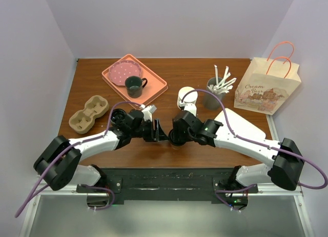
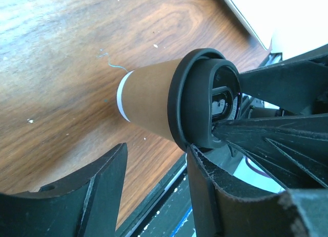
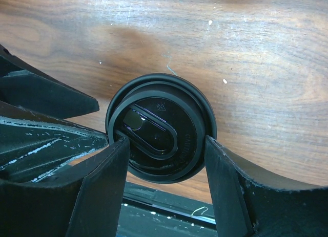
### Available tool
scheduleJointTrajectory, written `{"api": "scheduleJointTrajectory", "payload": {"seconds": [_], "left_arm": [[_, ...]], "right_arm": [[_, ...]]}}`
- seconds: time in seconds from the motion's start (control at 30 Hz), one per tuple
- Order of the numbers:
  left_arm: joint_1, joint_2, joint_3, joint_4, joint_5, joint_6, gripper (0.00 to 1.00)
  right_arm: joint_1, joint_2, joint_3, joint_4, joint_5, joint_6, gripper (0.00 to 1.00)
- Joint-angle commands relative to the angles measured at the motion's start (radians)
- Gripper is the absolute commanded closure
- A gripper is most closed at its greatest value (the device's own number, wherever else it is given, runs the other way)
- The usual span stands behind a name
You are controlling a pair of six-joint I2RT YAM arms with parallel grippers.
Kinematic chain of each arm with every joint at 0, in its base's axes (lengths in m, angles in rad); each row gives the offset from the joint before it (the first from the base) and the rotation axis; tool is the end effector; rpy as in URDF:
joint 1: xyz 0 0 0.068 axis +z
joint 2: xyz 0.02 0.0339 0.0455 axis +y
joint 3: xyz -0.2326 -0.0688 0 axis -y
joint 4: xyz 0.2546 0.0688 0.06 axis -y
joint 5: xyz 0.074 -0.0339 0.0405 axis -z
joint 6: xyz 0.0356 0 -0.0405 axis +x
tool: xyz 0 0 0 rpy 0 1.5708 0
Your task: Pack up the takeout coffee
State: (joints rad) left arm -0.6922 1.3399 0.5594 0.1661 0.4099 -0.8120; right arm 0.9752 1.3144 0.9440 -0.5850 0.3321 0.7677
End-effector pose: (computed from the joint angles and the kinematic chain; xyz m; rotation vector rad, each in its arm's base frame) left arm 0.2042 -0.1877 0.1419 0.1155 2.4339 -1.2256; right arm 0.1679 0.2271 0.2144 -0.1254 2.4795 0.3355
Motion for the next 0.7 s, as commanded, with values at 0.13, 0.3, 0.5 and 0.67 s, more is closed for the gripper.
{"api": "scheduleJointTrajectory", "payload": {"seconds": [0.13,0.3,0.5,0.67], "left_arm": [[-0.013,0.071,0.028,0.032,-0.059,0.013,0.46],[-0.035,0.11,0.043,-0.056,-0.152,0.052,0.49],[-0.046,0.122,0.065,-0.135,-0.211,0.063,0.5],[-0.046,0.032,0.201,-0.281,-0.212,0.1,0.43]], "right_arm": [[-0.001,0.043,-0.073,-0.062,-0.034,0.027,0.38],[-0.01,0.037,-0.111,-0.052,-0.045,0.038,0.4],[-0.015,0.022,-0.123,-0.049,-0.048,0.036,0.41],[-0.015,0.019,-0.019,-0.108,-0.019,0.019,0.36]]}}
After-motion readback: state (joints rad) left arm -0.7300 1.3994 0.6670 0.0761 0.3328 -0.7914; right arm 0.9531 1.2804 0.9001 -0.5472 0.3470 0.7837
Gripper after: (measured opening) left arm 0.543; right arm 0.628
